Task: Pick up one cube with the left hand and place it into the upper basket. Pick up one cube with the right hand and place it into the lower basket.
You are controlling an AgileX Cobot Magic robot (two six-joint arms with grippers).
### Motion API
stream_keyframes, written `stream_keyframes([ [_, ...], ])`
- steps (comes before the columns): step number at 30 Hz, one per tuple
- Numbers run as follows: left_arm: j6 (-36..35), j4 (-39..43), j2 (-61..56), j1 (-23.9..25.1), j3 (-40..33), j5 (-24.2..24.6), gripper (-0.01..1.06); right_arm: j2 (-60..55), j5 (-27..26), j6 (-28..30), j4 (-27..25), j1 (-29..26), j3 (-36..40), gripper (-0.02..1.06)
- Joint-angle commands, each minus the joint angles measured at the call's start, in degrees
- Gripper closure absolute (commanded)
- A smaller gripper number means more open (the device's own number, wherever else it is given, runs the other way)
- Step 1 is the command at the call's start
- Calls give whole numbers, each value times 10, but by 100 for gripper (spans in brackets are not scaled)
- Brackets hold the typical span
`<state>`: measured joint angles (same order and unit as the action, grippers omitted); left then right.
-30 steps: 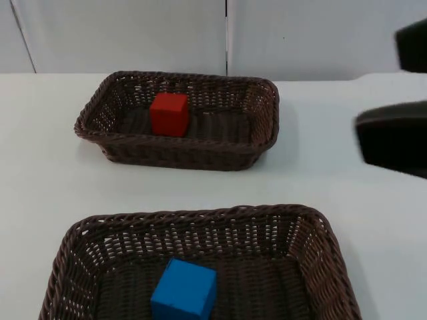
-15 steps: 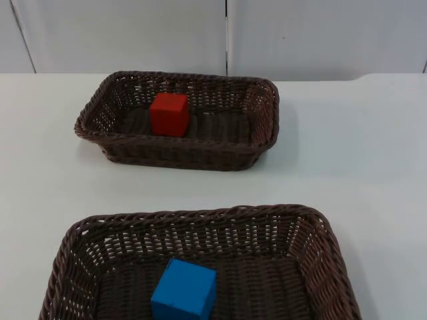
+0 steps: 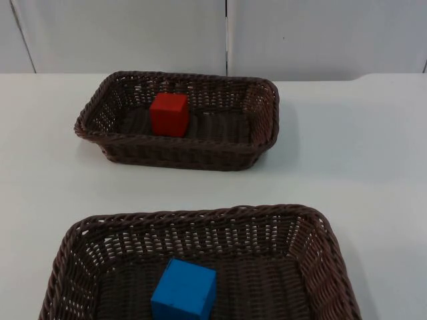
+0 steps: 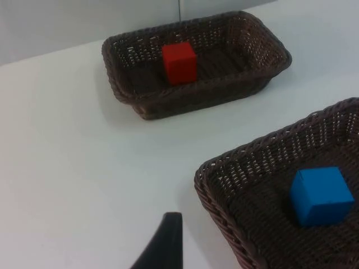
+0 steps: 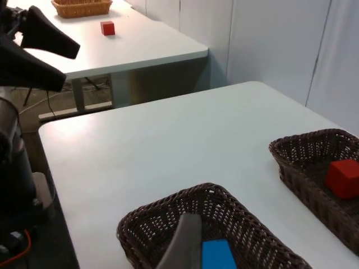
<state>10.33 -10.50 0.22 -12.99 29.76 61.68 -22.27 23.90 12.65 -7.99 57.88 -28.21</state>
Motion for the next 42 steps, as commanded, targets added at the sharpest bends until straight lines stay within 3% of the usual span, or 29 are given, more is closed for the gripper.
stream_keyframes([
  [1,-6,3,-2,-3,-4,-5,13,33,35,-14,9,0,1,30],
  [5,-6,3,-2,-3,-4,-7,13,55,67,-40,27,0,1,30],
  [9,-6,3,-2,-3,-4,-7,13,107,137,-107,80,0,1,30],
  [20,-10,6,-2,-3,-4,-8,13,223,214,-147,89,0,-1,30],
  [26,-21,11,-2,-3,-4,-10,13,223,285,-150,89,1,-20,30],
  [29,-21,12,-2,-3,-4,-10,13,223,347,-150,93,1,-45,30],
  [34,-21,12,-2,-3,-4,-10,13,223,388,-146,94,1,-43,30],
  [42,-21,12,-2,-3,-4,-10,13,223,384,-146,109,1,-43,30],
])
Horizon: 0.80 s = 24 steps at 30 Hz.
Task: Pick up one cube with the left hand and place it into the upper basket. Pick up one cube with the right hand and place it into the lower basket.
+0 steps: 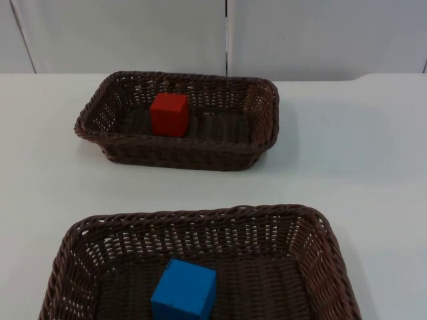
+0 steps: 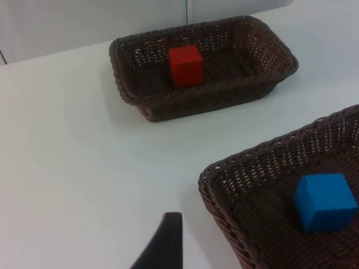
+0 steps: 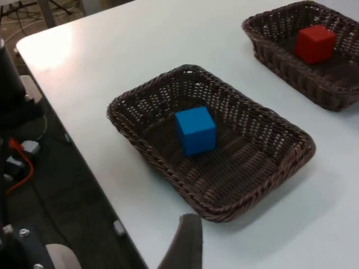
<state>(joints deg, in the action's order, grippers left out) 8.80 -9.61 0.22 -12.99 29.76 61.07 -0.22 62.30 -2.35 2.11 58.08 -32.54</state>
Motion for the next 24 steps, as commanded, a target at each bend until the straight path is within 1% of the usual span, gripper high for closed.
stream_keyframes([
  [1,-5,3,-2,-3,-4,-5,13,2,0,4,13,-1,1,30],
  [4,-5,12,-2,-3,-4,-5,13,2,0,4,17,-1,3,30],
  [9,-5,24,-2,-3,-4,-5,13,2,-5,2,17,-1,32,30],
  [24,-5,21,-2,-3,-4,-4,13,2,-5,2,16,-1,30,30],
])
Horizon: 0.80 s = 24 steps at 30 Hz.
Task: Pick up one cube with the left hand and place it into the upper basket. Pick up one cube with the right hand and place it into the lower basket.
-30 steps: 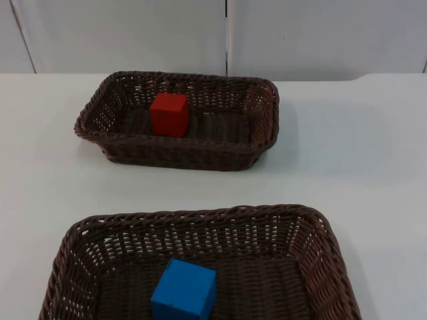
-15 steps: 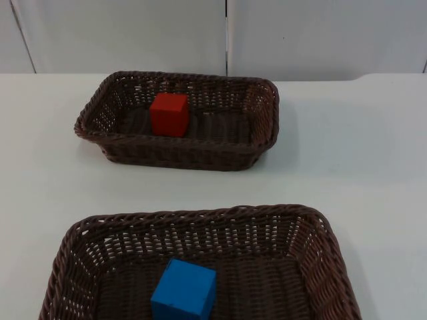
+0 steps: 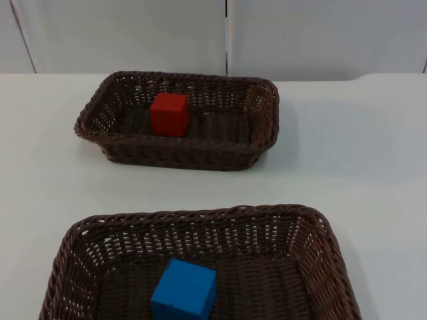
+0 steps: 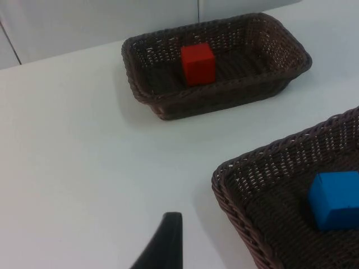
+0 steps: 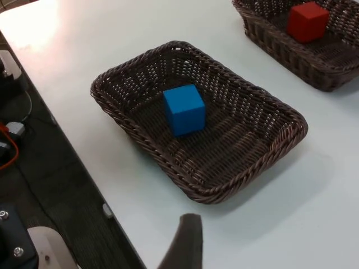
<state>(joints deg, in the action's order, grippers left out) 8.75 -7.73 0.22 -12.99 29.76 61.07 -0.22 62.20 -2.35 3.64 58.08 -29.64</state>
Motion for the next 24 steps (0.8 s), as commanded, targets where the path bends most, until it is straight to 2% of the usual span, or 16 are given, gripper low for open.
stream_keyframes([
  [1,-5,3,-2,-3,-4,-4,13,2,-4,2,1,-1,1,30],
  [3,-5,3,-2,-3,-5,-2,9,2,-4,2,1,-1,1,23],
  [5,-5,-1,-2,-3,-13,8,-1,2,-4,2,1,-1,1,8],
  [6,-5,-1,-2,-3,-13,8,-1,2,-4,2,1,-1,1,8],
  [7,-5,-2,-2,-3,-14,8,0,2,-4,2,1,-1,1,-1],
  [24,-5,-2,-2,-3,-14,8,0,2,-4,2,-5,-1,1,-1],
])
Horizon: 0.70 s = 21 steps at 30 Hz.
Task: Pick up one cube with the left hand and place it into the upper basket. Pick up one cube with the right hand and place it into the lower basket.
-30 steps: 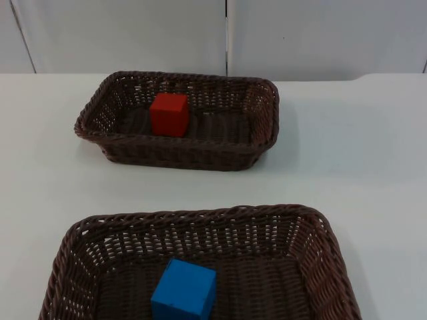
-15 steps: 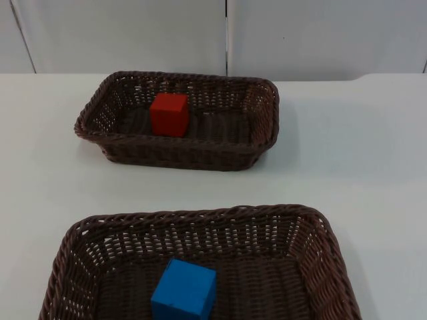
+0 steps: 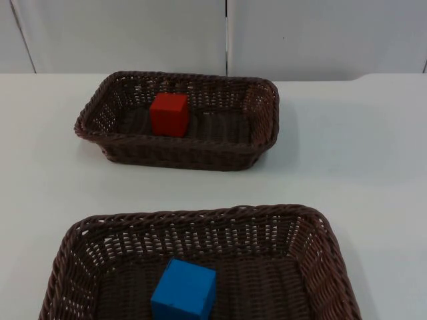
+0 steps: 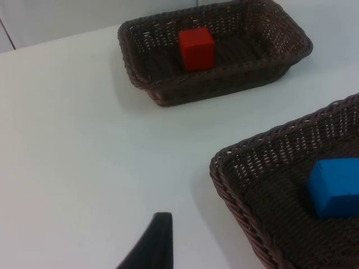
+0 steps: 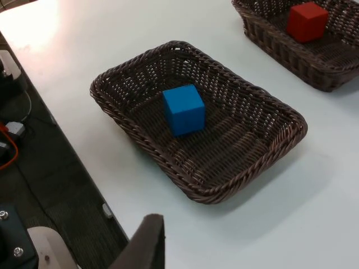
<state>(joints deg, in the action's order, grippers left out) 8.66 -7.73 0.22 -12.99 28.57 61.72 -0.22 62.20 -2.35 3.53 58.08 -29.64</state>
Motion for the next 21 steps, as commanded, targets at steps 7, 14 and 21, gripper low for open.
stream_keyframes([
  [7,-4,-2,-2,-3,-2,1,0,2,-4,2,-8,-1,1,-1],
  [14,-4,-2,-2,-3,-2,1,0,2,-4,2,-8,-1,1,-1],
  [21,-4,-2,-2,-3,-2,1,0,2,-4,2,-9,-9,1,-1],
])
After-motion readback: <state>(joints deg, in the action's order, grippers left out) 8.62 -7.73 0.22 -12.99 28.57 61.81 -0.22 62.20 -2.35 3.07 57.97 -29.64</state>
